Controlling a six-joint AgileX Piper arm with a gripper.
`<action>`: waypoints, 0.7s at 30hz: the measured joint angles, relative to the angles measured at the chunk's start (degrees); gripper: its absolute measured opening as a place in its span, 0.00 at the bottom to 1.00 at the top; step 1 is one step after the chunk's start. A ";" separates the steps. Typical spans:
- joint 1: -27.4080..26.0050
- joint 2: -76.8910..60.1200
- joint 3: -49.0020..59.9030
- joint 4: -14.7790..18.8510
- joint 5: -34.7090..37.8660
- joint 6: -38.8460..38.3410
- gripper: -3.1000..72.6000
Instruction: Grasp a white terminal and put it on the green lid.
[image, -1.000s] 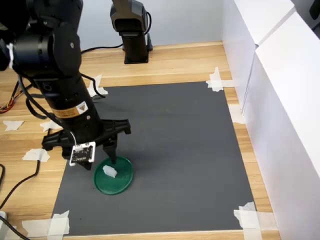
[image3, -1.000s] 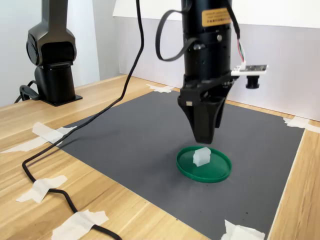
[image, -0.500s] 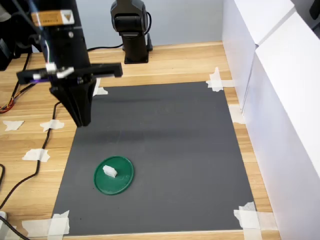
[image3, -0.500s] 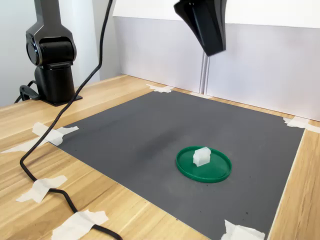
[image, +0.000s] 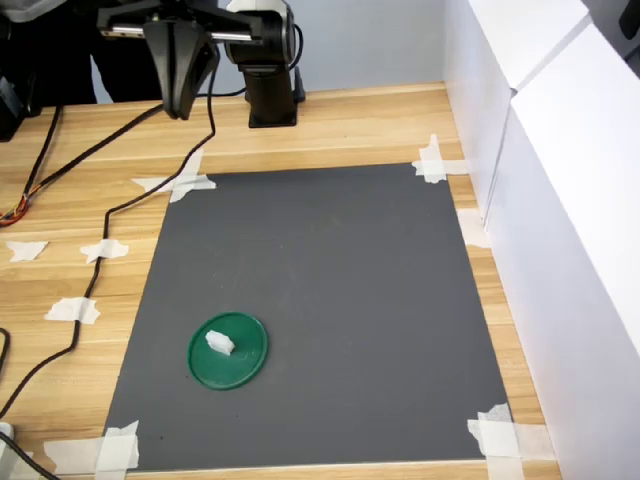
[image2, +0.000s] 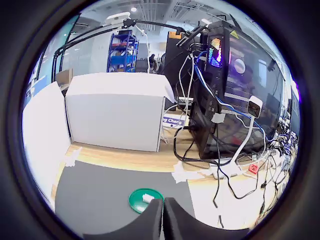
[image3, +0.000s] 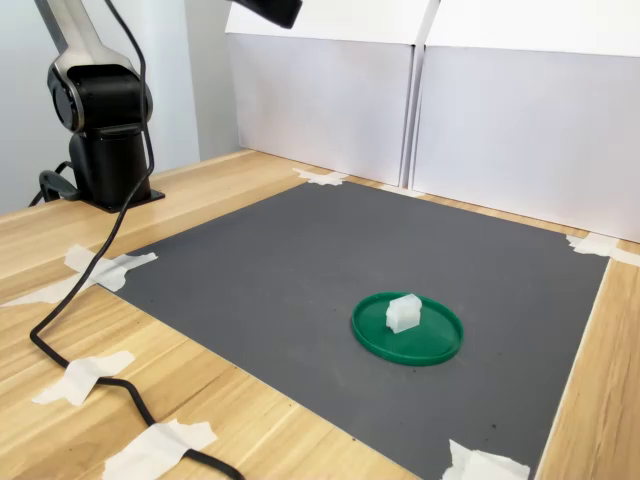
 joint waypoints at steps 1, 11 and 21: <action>0.00 -1.66 1.94 0.00 -0.64 0.00 0.02; 0.00 -21.98 14.47 2.60 -2.01 2.71 0.02; 0.00 -37.98 26.02 2.78 -3.05 3.17 0.02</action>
